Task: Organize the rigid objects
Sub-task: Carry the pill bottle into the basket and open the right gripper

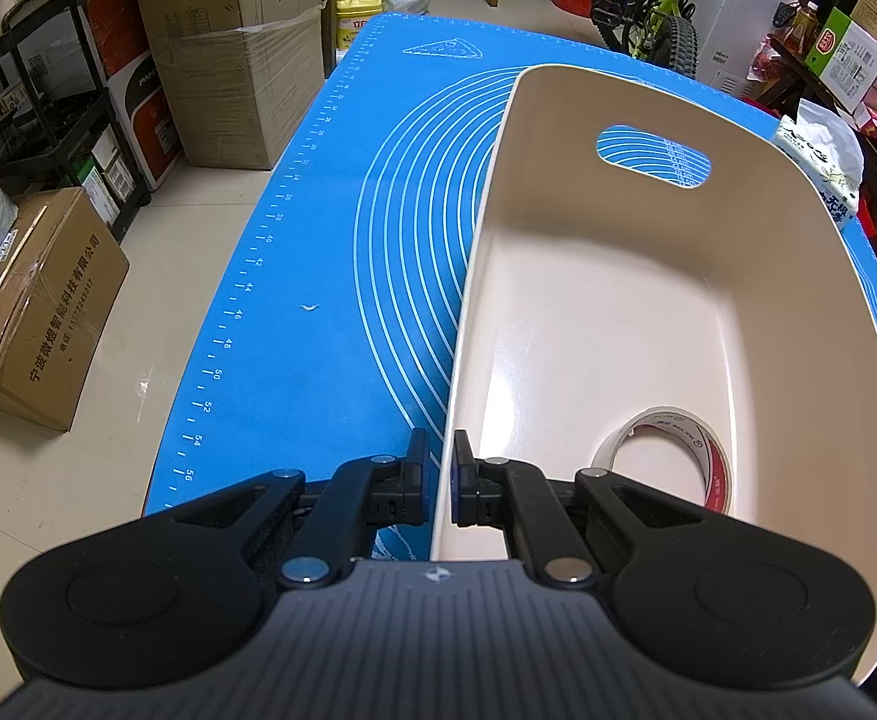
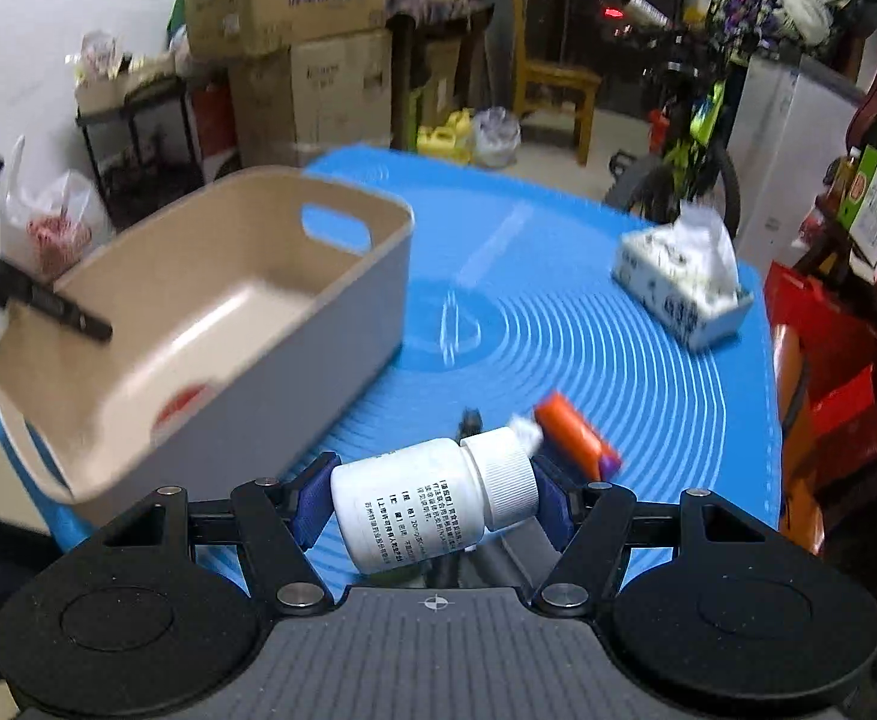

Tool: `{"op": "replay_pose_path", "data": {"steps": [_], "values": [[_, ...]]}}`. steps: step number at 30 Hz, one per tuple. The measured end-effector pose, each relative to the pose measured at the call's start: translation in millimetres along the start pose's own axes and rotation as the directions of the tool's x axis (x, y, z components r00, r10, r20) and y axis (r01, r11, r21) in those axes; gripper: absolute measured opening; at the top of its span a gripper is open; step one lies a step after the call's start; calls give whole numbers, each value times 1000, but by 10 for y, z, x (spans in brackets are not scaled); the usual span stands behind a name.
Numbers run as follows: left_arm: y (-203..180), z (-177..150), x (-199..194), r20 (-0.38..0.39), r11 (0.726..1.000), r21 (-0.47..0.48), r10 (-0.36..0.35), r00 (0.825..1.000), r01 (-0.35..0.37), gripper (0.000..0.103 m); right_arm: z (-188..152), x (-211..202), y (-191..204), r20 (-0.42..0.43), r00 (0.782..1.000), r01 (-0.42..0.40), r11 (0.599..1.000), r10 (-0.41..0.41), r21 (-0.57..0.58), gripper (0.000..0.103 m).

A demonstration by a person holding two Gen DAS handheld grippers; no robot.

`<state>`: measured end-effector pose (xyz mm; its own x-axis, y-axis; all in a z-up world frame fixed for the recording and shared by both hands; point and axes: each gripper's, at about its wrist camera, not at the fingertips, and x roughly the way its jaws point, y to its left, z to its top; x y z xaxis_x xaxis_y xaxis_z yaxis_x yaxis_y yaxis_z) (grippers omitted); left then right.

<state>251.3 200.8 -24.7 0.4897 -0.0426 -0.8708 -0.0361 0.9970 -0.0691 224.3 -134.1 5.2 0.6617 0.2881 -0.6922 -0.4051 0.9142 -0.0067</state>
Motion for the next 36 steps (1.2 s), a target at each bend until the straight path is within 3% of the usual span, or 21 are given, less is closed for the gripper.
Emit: {"op": "replay_pose_path", "data": {"steps": [8,15,22,36], "values": [[-7,-8,4,0,1000,5,4,1000,-4,9,386,17,371,140,990,4,999,1,-39,70],[-18,-13,5,-1,1000,15,13,1000,-13,9,593,262,668,157,988,0,1000,-1,6,70],[-32,-4,-4,0,1000,20,15,1000,-15,9,746,556,929,129,992,-9,999,2,51,70],[-45,-4,-2,0,999,28,20,1000,-20,6,695,975,1319,-44,999,-25,998,22,-60,70]]}}
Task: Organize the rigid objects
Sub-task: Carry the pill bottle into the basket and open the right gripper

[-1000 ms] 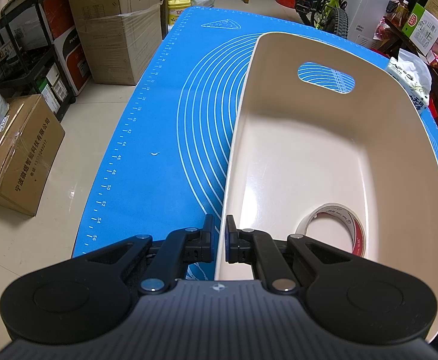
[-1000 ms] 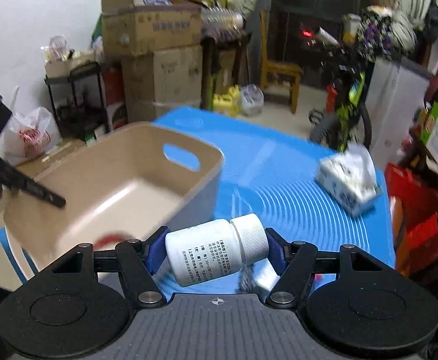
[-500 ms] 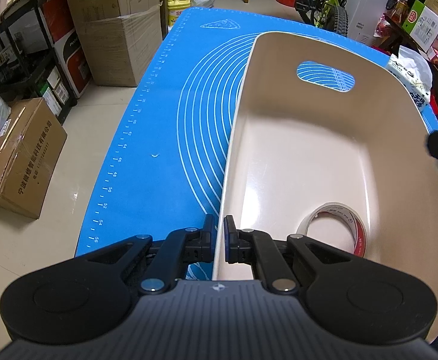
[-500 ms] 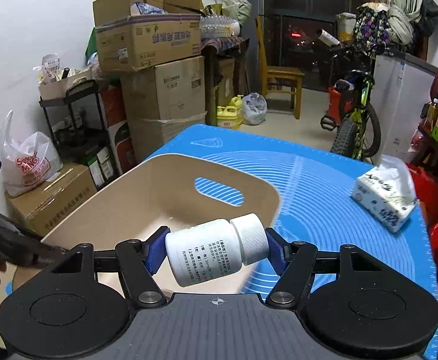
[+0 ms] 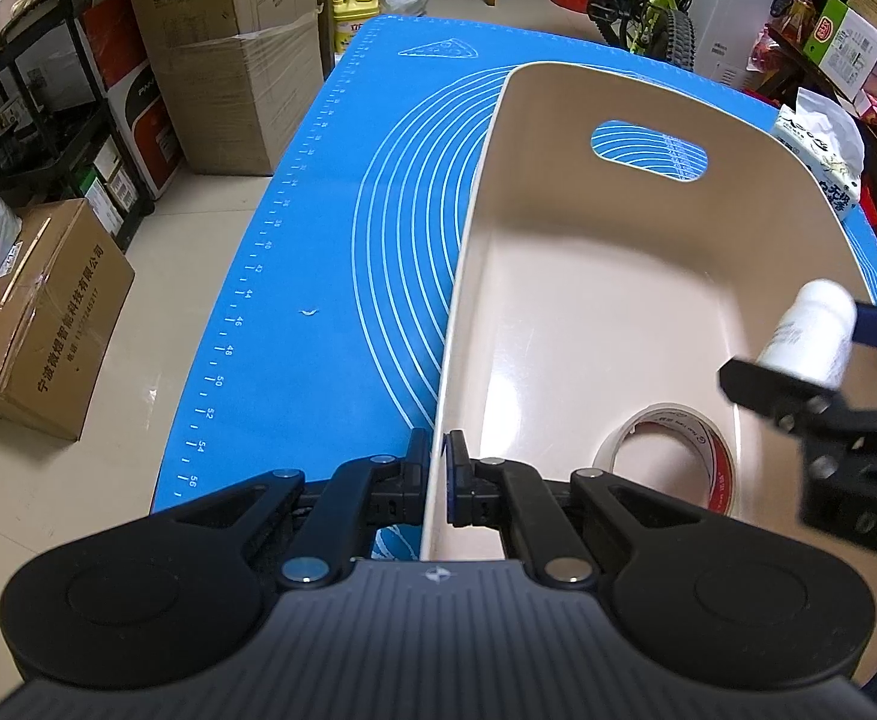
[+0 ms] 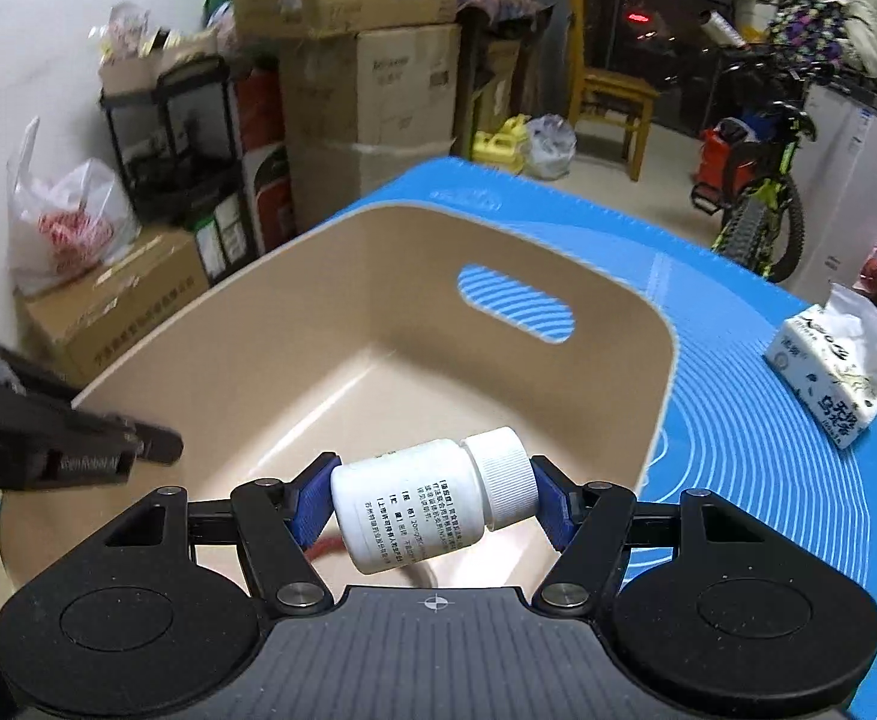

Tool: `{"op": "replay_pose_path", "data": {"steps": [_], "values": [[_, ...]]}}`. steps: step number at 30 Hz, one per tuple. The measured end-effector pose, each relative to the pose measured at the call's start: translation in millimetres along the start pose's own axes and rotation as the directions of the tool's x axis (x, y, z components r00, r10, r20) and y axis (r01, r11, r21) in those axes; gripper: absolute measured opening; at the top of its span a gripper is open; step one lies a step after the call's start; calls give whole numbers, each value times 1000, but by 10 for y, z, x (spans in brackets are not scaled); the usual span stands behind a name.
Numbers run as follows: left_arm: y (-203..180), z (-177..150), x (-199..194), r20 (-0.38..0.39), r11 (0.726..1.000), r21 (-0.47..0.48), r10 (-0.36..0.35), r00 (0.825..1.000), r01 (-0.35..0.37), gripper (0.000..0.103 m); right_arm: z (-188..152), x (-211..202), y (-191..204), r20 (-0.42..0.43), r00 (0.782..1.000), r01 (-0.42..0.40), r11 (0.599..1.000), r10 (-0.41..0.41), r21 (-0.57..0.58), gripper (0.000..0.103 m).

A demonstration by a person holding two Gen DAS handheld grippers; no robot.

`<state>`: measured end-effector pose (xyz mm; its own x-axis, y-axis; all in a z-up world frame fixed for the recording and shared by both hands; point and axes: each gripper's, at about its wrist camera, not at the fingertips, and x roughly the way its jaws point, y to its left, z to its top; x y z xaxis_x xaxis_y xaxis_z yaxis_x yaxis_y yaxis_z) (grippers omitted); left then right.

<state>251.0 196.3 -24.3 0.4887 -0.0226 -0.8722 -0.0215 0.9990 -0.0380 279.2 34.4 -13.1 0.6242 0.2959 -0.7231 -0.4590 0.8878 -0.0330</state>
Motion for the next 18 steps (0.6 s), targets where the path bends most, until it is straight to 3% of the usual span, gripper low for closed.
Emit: {"op": "replay_pose_path", "data": {"steps": [7,13,18], "values": [[0,0,0,0,1000,-1,0,1000,0,6,-33,174,83,-98,995,-11,999,7,-43,70],[-1,0,0,0,1000,-1,0,1000,0,6,-62,223,228,-128,991,11,992,-27,-124,70],[-2,0,0,0,1000,-1,0,1000,0,6,-60,191,202,-120,993,7,994,-20,-106,73]]}}
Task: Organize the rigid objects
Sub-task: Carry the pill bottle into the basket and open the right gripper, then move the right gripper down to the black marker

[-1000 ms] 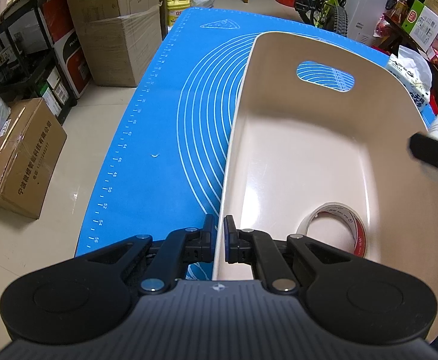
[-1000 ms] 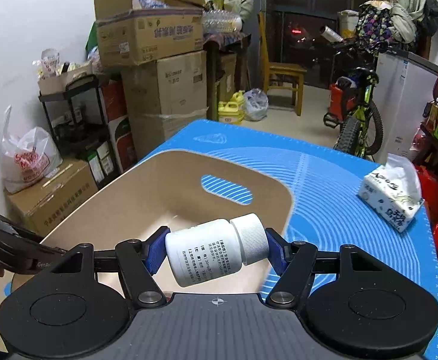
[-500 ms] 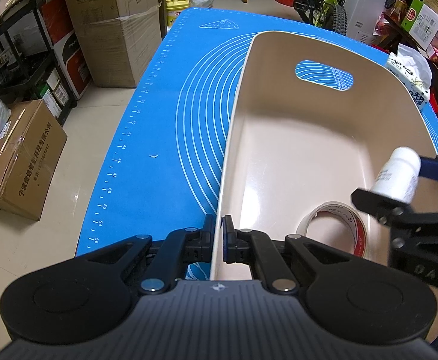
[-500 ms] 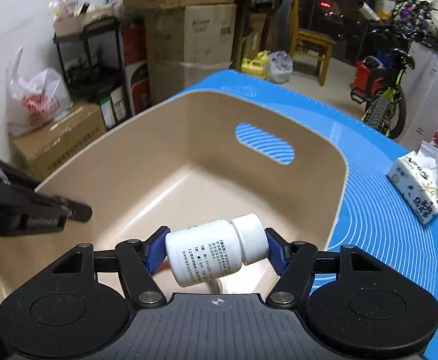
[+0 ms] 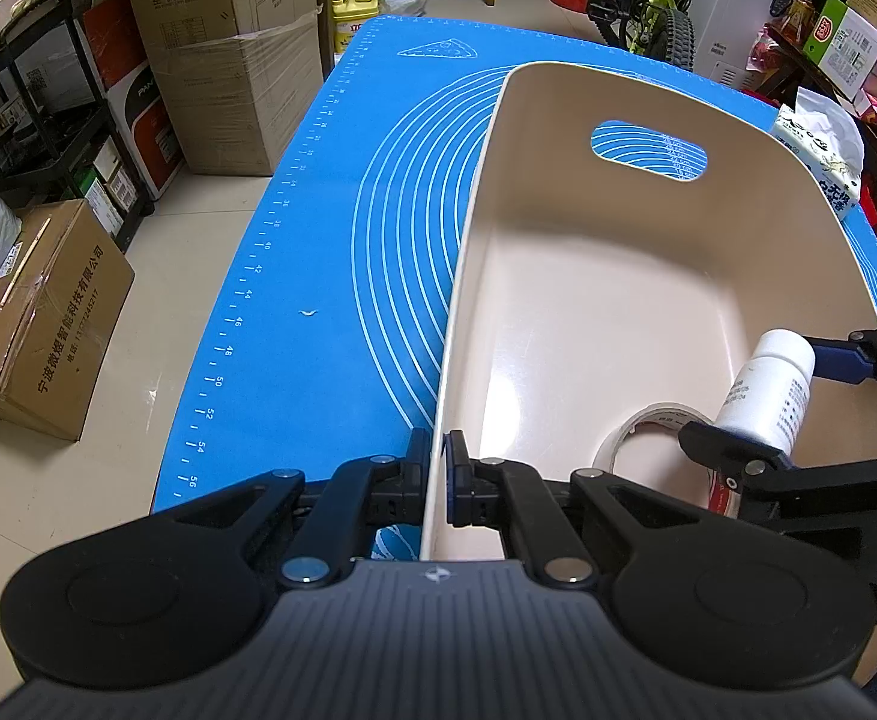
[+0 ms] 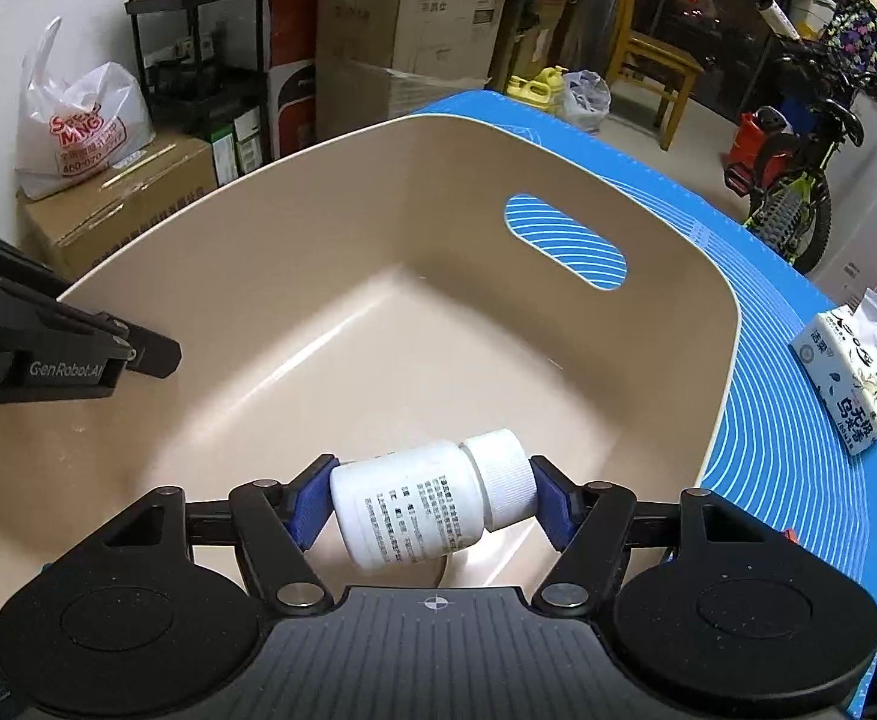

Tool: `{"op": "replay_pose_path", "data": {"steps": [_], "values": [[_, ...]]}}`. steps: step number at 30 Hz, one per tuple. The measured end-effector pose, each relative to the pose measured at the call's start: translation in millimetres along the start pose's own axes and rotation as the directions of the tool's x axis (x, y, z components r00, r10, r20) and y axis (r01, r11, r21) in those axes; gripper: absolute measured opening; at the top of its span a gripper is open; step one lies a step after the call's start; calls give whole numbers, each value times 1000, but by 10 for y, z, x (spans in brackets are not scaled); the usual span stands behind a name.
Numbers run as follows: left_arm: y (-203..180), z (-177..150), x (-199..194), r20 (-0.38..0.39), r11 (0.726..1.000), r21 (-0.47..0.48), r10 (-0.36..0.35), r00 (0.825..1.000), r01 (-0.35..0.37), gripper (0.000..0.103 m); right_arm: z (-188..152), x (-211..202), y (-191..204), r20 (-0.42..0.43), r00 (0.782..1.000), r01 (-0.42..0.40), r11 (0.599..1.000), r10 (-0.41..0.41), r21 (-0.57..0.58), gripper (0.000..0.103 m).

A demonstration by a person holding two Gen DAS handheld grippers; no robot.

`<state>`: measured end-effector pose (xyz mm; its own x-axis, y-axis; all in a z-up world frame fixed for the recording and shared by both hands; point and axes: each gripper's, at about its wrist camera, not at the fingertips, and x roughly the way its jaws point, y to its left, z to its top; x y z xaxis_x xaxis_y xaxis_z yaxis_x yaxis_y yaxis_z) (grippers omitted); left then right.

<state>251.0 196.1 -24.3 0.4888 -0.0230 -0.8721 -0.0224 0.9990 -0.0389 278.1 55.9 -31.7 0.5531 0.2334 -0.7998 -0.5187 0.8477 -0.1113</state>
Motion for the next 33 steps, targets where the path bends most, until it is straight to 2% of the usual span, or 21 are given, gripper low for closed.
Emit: {"op": "replay_pose_path", "data": {"steps": [8,17,23,28,33], "values": [[-1,-1,0,0,1000,0,0,1000,0,6,9,-191,-157,69,997,-32,997,27,71,75],[-4,-2,-2,0,1000,0,-1,1000,1,6,-93,-611,-417,179,984,-24,990,-1,138,77],[-3,-3,-1,1,1000,0,0,1000,0,6,-203,-895,-738,247,968,0,978,-53,209,77],[-1,-2,-2,0,1000,0,-1,1000,1,6,-325,-1011,-1010,260,960,36,963,-108,266,77],[0,-2,-1,0,1000,0,-1,1000,1,6,-468,-996,-1205,238,958,80,949,-158,306,77]]}}
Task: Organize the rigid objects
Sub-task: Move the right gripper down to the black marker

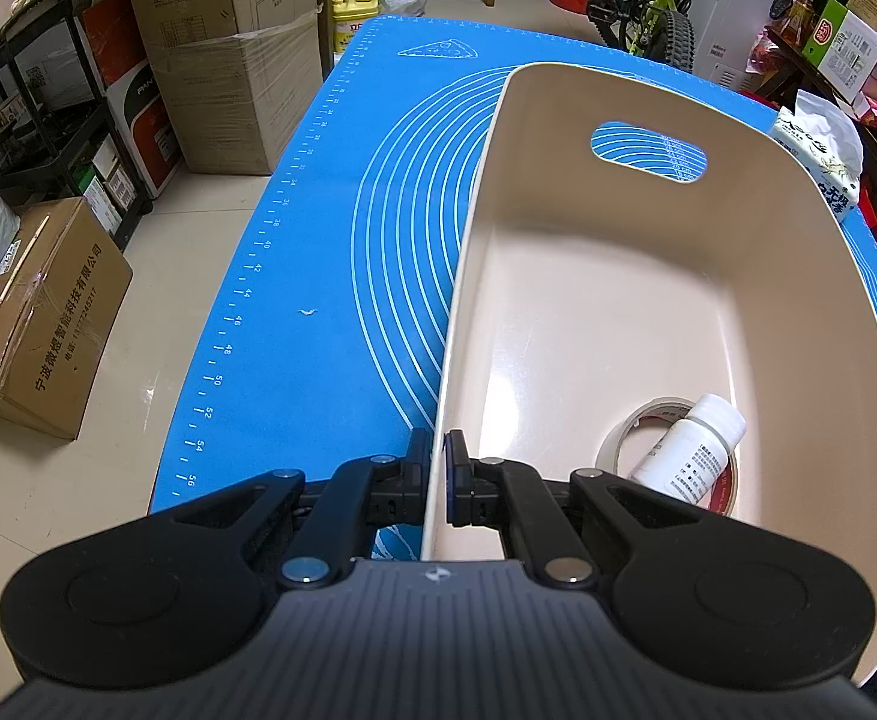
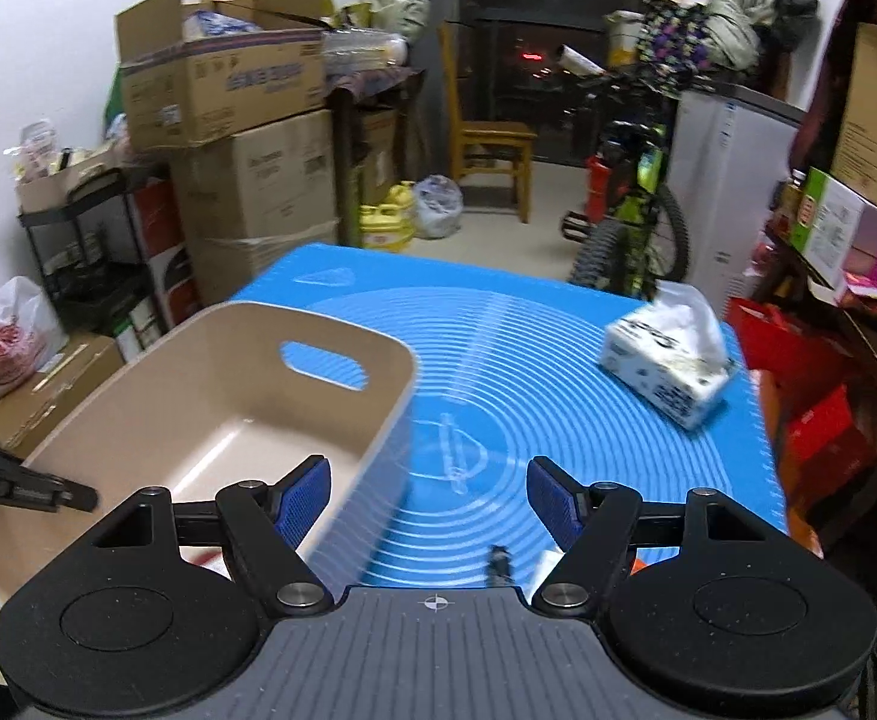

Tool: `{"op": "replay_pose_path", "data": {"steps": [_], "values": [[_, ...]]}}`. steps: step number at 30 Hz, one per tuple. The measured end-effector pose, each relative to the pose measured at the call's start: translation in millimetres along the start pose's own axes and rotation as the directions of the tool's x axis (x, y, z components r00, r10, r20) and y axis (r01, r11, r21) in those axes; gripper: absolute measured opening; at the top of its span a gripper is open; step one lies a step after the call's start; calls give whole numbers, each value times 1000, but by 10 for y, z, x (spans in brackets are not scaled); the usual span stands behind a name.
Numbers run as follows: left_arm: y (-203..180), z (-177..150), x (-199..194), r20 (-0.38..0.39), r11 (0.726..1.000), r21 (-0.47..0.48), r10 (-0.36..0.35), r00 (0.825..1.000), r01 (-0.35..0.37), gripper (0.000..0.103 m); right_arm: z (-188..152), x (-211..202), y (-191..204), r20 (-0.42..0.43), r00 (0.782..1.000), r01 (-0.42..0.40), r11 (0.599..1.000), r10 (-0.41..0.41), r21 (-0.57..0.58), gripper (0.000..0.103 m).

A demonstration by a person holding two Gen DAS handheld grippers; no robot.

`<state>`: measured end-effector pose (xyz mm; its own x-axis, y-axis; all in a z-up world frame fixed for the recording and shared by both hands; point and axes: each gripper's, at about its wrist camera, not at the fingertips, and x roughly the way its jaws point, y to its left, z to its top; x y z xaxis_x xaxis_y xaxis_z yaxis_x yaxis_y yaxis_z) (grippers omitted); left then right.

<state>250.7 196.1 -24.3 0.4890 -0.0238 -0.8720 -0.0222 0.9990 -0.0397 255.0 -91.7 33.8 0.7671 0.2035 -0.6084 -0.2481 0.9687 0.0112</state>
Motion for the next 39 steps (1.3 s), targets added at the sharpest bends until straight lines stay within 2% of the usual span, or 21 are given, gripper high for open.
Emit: {"op": "replay_pose_path", "data": {"steps": [13,26,39], "values": [[2,-1,1,0,1000,1,1,1000,-1,6,-529,337,-527,-144,987,91,989,-74,116,77],[-5,1,5,0,1000,2,3,1000,-3,7,-698,652,-552,-227,971,100,986,-68,135,68],[-6,-2,7,0,1000,4,4,1000,-4,7,-775,576,-532,-261,963,99,991,-72,93,63]]}}
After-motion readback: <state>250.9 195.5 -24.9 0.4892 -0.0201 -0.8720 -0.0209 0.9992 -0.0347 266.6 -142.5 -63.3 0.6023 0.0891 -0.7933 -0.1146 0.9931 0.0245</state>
